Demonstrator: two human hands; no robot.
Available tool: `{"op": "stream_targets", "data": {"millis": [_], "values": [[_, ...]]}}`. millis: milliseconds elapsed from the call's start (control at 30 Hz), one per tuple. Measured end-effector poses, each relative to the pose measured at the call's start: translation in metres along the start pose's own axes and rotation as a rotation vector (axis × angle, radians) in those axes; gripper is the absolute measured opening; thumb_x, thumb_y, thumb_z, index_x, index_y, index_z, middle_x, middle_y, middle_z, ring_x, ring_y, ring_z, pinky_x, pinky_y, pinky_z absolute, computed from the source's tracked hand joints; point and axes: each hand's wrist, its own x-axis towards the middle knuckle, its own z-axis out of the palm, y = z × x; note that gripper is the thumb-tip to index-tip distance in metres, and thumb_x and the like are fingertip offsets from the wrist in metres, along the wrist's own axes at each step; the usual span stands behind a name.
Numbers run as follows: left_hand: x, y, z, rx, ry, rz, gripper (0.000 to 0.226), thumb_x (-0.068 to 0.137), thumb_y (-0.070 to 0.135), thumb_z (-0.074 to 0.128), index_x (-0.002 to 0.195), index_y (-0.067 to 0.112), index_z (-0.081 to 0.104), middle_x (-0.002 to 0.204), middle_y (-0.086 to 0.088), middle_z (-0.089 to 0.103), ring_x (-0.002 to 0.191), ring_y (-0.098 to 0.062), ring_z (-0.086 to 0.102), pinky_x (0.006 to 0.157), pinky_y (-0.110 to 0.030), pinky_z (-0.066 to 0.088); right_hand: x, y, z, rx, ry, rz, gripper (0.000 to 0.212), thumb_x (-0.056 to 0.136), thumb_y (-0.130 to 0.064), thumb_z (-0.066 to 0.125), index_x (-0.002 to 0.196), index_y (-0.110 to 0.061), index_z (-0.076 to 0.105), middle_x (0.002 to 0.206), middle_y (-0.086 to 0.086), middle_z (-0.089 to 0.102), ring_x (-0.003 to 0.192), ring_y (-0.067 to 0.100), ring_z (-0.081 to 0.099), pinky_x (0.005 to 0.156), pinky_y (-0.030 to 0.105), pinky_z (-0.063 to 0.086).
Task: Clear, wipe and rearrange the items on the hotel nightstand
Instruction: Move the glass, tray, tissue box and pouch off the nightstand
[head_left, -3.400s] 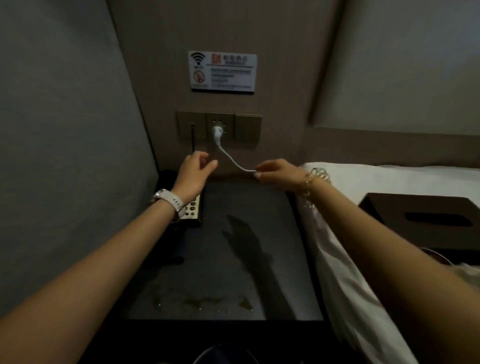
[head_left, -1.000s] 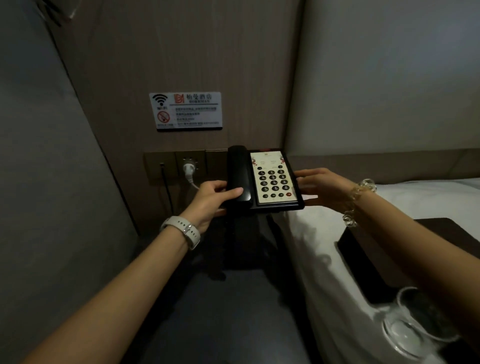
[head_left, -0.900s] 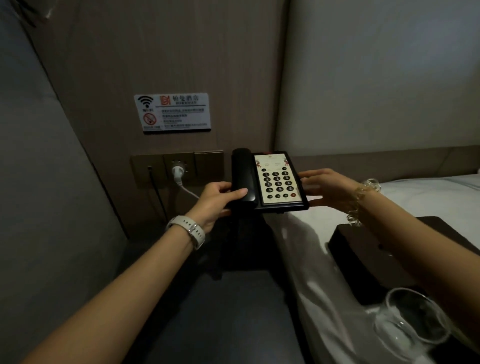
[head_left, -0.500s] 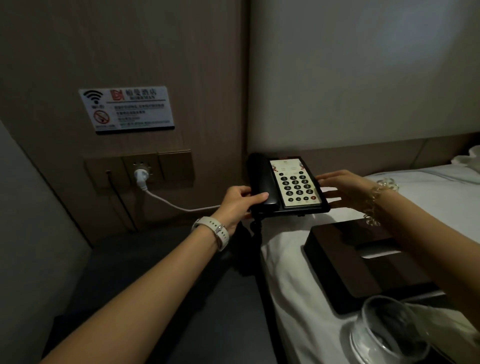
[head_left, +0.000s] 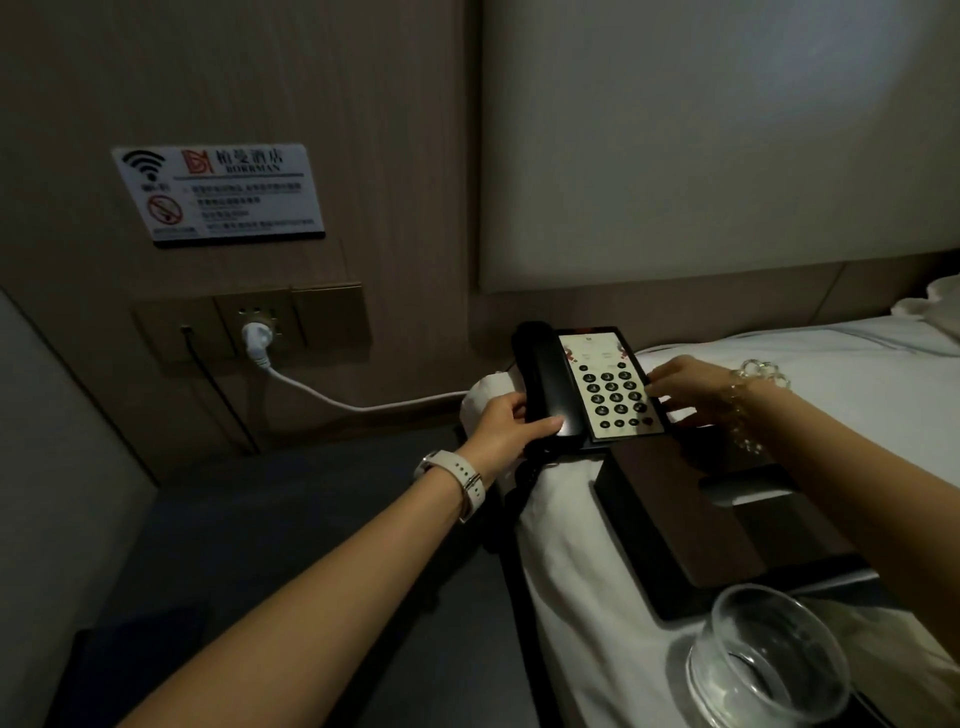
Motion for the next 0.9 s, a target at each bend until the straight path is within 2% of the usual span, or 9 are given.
{"op": "stream_targets", "data": {"millis": [100, 167, 267, 300, 367, 467, 733, 833, 900], "values": [[-0.004, 0.004, -0.005, 0.045, -0.069, -0.039, 0.045, 0.095, 0.013, 0.060, 0.137, 0.004, 0.048, 0.131, -0.014, 0.059, 0.119, -0.025, 0.059, 0.102, -0.038, 0.048, -0.001, -0.005, 0.005, -0.138, 0.047, -0.009, 0.028, 0.096, -0.001, 0.046, 0.119, 0.005, 0.061, 0.113, 0.018, 0.066, 0.092, 0.024, 0.060, 0.078, 0.033, 0.048], [-0.008, 0.008, -0.010, 0.079, -0.083, -0.052, 0.030, 0.098, 0.016, 0.056, 0.126, 0.007, 0.057, 0.121, -0.014, 0.062, 0.108, -0.023, 0.059, 0.090, -0.033, 0.048, -0.005, -0.010, 0.011, -0.206, 0.082, -0.041, 0.029, 0.097, -0.002, 0.047, 0.122, 0.007, 0.059, 0.115, 0.020, 0.065, 0.082, 0.022, 0.061, 0.069, 0.027, 0.046], [-0.015, 0.011, -0.027, 0.122, -0.034, -0.046, 0.004, 0.099, 0.022, 0.054, 0.096, 0.023, 0.057, 0.103, -0.002, 0.055, 0.094, -0.012, 0.054, 0.086, -0.031, 0.042, -0.013, -0.019, 0.019, -0.279, 0.173, -0.133, 0.036, 0.097, -0.007, 0.050, 0.132, 0.004, 0.049, 0.128, 0.023, 0.059, 0.108, 0.034, 0.060, 0.090, 0.037, 0.049], [-0.020, 0.012, -0.034, 0.135, -0.027, -0.030, 0.008, 0.099, 0.024, 0.053, 0.106, 0.021, 0.057, 0.110, 0.000, 0.055, 0.102, -0.011, 0.054, 0.090, -0.030, 0.041, -0.017, -0.023, 0.022, -0.309, 0.205, -0.170, 0.037, 0.098, -0.009, 0.050, 0.133, 0.002, 0.047, 0.130, 0.022, 0.057, 0.113, 0.035, 0.058, 0.091, 0.038, 0.048], [-0.031, 0.016, -0.055, 0.145, 0.015, -0.035, 0.045, 0.100, 0.026, 0.051, 0.141, 0.009, 0.043, 0.139, -0.005, 0.048, 0.128, -0.019, 0.047, 0.095, -0.032, 0.041, -0.026, -0.038, 0.031, -0.361, 0.237, -0.251, 0.039, 0.098, -0.010, 0.048, 0.135, 0.001, 0.043, 0.133, 0.022, 0.053, 0.115, 0.035, 0.055, 0.087, 0.037, 0.046], [-0.053, 0.021, -0.093, 0.159, 0.099, -0.030, 0.052, 0.101, 0.027, 0.048, 0.148, 0.010, 0.035, 0.149, -0.007, 0.040, 0.135, -0.021, 0.040, 0.094, -0.033, 0.041, -0.040, -0.068, 0.053, -0.411, 0.261, -0.376, 0.049, 0.098, -0.011, 0.047, 0.144, 0.001, 0.034, 0.143, 0.025, 0.043, 0.127, 0.039, 0.047, 0.100, 0.039, 0.038], [-0.137, -0.005, -0.218, 0.247, 0.352, -0.120, 0.039, 0.102, 0.028, 0.044, 0.138, 0.013, 0.048, 0.124, -0.005, 0.055, 0.116, -0.020, 0.050, 0.090, -0.036, 0.043, -0.090, -0.150, 0.192, -0.398, 0.027, -0.673, 0.055, 0.099, -0.012, 0.049, 0.149, -0.008, 0.029, 0.153, 0.015, 0.033, 0.140, 0.029, 0.034, 0.114, 0.034, 0.027], [-0.173, -0.028, -0.262, 0.276, 0.465, -0.153, 0.036, 0.103, 0.022, 0.043, 0.134, 0.007, 0.050, 0.115, -0.006, 0.055, 0.107, -0.018, 0.051, 0.072, -0.026, 0.042, -0.109, -0.166, 0.257, -0.408, -0.088, -0.802, 0.053, 0.097, -0.011, 0.051, 0.147, -0.007, 0.033, 0.151, 0.016, 0.037, 0.139, 0.030, 0.036, 0.114, 0.035, 0.029], [-0.195, -0.047, -0.284, 0.290, 0.521, -0.180, 0.035, 0.103, 0.018, 0.042, 0.134, 0.002, 0.049, 0.113, -0.008, 0.054, 0.104, -0.018, 0.050, 0.077, -0.025, 0.040, -0.119, -0.169, 0.301, -0.446, -0.167, -0.896, 0.053, 0.098, -0.013, 0.050, 0.148, -0.007, 0.033, 0.153, 0.014, 0.035, 0.141, 0.029, 0.033, 0.116, 0.034, 0.025]]}}
